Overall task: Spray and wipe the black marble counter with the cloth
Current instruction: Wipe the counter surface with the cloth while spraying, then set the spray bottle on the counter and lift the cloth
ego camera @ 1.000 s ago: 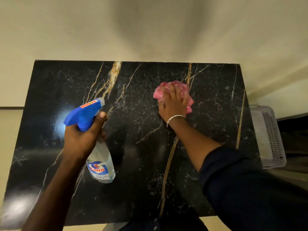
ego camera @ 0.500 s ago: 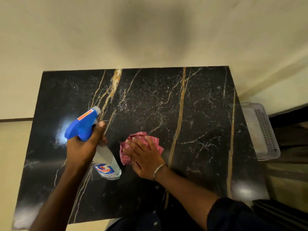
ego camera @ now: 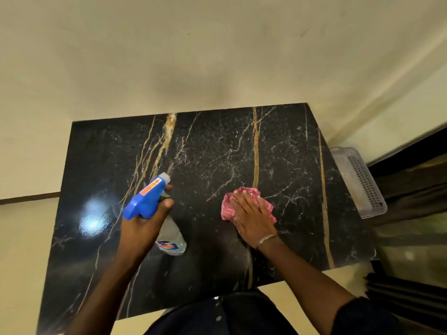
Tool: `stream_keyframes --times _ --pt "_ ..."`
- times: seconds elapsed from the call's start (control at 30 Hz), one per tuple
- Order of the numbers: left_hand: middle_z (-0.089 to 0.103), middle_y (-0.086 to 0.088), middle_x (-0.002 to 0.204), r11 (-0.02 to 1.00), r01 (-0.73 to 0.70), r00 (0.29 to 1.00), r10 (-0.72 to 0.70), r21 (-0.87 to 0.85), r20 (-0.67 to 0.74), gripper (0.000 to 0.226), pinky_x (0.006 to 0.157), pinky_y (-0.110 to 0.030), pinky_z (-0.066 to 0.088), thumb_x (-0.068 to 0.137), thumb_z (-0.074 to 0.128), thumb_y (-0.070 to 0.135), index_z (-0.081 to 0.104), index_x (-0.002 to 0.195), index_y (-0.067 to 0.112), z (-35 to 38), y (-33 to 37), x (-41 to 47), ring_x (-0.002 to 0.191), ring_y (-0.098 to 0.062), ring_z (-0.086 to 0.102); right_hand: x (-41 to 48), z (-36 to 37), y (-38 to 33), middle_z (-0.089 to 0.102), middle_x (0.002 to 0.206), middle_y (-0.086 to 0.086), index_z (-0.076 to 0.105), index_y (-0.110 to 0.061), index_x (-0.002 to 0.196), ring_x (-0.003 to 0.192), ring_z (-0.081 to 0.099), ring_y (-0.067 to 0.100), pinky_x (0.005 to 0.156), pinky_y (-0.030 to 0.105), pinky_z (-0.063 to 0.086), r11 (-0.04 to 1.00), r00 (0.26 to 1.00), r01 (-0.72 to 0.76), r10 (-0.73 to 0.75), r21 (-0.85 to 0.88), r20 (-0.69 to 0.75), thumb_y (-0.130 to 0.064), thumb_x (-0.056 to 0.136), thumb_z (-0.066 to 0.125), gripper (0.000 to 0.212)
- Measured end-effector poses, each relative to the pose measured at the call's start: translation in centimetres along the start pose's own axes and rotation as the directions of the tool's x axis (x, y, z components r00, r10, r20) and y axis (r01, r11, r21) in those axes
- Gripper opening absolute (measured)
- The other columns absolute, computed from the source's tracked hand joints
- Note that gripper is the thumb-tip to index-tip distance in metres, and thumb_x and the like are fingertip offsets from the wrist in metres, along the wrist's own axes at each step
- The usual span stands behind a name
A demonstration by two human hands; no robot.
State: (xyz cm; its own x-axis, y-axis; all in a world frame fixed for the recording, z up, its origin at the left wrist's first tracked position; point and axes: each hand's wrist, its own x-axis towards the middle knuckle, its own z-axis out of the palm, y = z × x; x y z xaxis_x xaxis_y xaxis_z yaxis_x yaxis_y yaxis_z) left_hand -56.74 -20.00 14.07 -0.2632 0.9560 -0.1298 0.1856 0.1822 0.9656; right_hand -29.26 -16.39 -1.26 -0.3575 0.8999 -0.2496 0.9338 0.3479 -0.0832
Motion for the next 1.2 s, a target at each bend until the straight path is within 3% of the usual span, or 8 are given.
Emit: stream_keyframes --times 0.1,0.17,0.33,0.47,0.7,0.83,0.93,1.2 --pt "0.071 -0.005 0.104 0.999 -0.04 0.999 0.04 -0.007 0.034 0.056 0.09 -0.033 0.053 0.073 0.064 0.055 0.067 0.109 0.012 -0.1 0.1 -0.5 0.099 -0.021 0.067 0.9 -0.8 -0.8 0.016 0.164 -0.006 0.025 -0.027 0.155 0.152 0.01 0.019 0.12 0.054 0.005 0.999 0.997 0.039 -0.039 -0.003 0.059 -0.041 0.097 0.013 0.061" --pt "0.071 0.001 0.1 0.999 -0.049 0.997 0.05 -0.015 0.054 0.052 0.087 -0.027 0.053 0.074 0.063 0.054 0.067 0.109 0.016 -0.3 0.3 -0.6 0.095 -0.014 0.068 1.0 -1.4 -0.7 0.015 0.164 -0.006 0.023 -0.025 0.156 0.152 0.009 0.019 0.121 0.052 0.005 0.991 0.989 0.136 -0.136 -0.003 0.053 -0.042 0.096 0.008 0.064" --pt "0.063 0.03 0.086 0.989 -0.111 0.989 0.1 0.095 0.108 0.037 0.071 -0.004 0.045 0.078 0.07 0.04 0.058 0.107 0.022 0.0 1.2 -1.0 0.08 0.01 0.061 -0.4 -2.4 0.6 0.033 0.158 0.004 0.036 -0.017 0.151 0.149 0.022 0.025 0.119 0.052 0.022 0.994 0.99 0.088 -0.079 0.065 -0.12 -0.043 0.098 0.032 0.059" --pt "0.062 0.017 0.094 0.988 -0.074 0.996 0.067 0.135 0.053 0.043 0.077 -0.017 0.047 0.076 0.075 0.034 0.056 0.113 0.025 -0.2 0.8 -1.4 0.085 0.001 0.062 -1.7 -2.5 0.3 0.042 0.152 0.006 0.042 -0.017 0.146 0.145 0.033 0.027 0.117 0.053 0.027 0.996 0.976 0.001 0.019 0.094 -0.217 -0.046 0.095 0.037 0.059" --pt "0.063 0.005 0.107 0.973 -0.009 1.0 0.005 0.23 0.019 0.052 0.085 -0.027 0.05 0.068 0.078 0.045 0.054 0.111 0.031 -1.1 0.0 -2.7 0.096 -0.008 0.061 -1.7 -1.2 -0.8 0.022 0.159 0.006 0.021 -0.029 0.154 0.148 0.018 0.031 0.117 0.055 0.024 0.99 0.992 -0.121 0.12 0.073 0.027 -0.06 0.087 0.054 0.081" --pt "0.062 0.005 0.099 0.959 0.003 1.0 -0.012 0.284 0.029 0.048 0.082 -0.028 0.052 0.072 0.079 0.038 0.057 0.11 0.018 -0.9 -0.9 -3.6 0.087 -0.006 0.059 -1.1 -1.2 -1.0 0.02 0.161 0.005 0.024 -0.031 0.154 0.149 0.014 0.032 0.118 0.052 0.025 0.974 0.987 -0.163 0.158 0.16 0.042 -0.051 0.087 0.064 0.08" --pt "0.06 0.002 0.115 0.955 0.021 1.0 -0.022 0.295 0.0 0.059 0.087 -0.025 0.046 0.076 0.079 0.035 0.054 0.123 0.012 -0.9 -1.7 -4.0 0.102 -0.012 0.058 -1.0 -1.8 -0.9 0.021 0.16 0.006 0.028 -0.027 0.153 0.148 0.018 0.032 0.117 0.048 0.029 0.972 0.987 -0.158 0.152 0.173 0.049 -0.038 0.091 0.065 0.073" --pt "0.059 -0.007 0.13 0.96 0.049 0.999 -0.044 0.274 -0.025 0.063 0.096 -0.037 0.048 0.08 0.073 0.037 0.049 0.132 0.01 -0.7 -1.7 -4.2 0.118 -0.023 0.058 -0.6 -3.1 -1.1 0.049 0.139 0.01 0.042 -0.015 0.143 0.125 0.048 0.033 0.099 0.045 0.048 0.995 0.999 -0.051 0.049 0.092 0.022 -0.004 0.084 0.054 0.06"
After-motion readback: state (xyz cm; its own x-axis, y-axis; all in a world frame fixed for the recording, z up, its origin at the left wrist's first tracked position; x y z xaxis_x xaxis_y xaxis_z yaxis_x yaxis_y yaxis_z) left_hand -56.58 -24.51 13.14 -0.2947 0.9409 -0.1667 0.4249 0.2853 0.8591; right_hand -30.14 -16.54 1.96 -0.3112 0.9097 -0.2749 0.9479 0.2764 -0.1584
